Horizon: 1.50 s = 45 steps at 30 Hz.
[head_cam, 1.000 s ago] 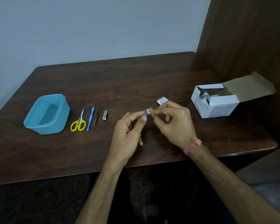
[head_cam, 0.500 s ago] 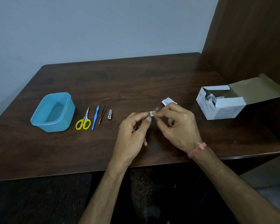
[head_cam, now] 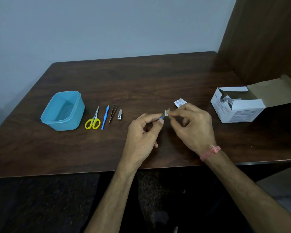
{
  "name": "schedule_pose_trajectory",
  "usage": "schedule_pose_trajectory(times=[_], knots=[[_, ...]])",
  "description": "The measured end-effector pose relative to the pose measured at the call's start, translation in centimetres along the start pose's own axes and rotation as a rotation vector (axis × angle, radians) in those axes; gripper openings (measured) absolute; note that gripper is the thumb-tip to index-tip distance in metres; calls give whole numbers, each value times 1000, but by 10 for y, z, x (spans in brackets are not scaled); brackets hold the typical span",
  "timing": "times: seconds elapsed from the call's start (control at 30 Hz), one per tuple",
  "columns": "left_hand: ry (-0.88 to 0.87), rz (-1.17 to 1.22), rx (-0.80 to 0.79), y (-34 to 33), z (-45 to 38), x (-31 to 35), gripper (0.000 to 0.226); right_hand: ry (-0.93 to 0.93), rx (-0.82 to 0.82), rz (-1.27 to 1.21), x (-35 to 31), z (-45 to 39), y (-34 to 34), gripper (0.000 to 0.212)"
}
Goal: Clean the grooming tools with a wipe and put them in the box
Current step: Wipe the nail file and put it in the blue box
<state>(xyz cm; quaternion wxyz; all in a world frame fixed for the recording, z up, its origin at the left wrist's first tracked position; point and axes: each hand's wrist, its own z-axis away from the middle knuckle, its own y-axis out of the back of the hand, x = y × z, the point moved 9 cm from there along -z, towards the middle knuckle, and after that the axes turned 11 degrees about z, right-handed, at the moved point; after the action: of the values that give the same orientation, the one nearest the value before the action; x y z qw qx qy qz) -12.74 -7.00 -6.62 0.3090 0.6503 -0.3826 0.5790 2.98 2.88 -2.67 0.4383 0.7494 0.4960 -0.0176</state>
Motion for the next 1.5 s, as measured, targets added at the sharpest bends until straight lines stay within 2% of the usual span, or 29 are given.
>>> schedule_pose_trajectory(times=[0.1, 0.2, 0.3, 0.5, 1.5], knots=[[1, -37, 0, 0, 1, 0, 18, -36, 40, -22, 6, -2, 4, 19], [2, -49, -7, -1, 1, -1, 18, 32, 16, -19, -2, 0, 1, 20], [12, -63, -18, -2, 0, -3, 20, -55, 36, -9, 5, -2, 4, 18], [2, -47, -30, -2, 0, 0, 20, -89, 60, -1, 9, -2, 6, 15], [16, 7, -29, 0, -3, -6, 21, -36, 41, 2, 3, 0, 3, 18]])
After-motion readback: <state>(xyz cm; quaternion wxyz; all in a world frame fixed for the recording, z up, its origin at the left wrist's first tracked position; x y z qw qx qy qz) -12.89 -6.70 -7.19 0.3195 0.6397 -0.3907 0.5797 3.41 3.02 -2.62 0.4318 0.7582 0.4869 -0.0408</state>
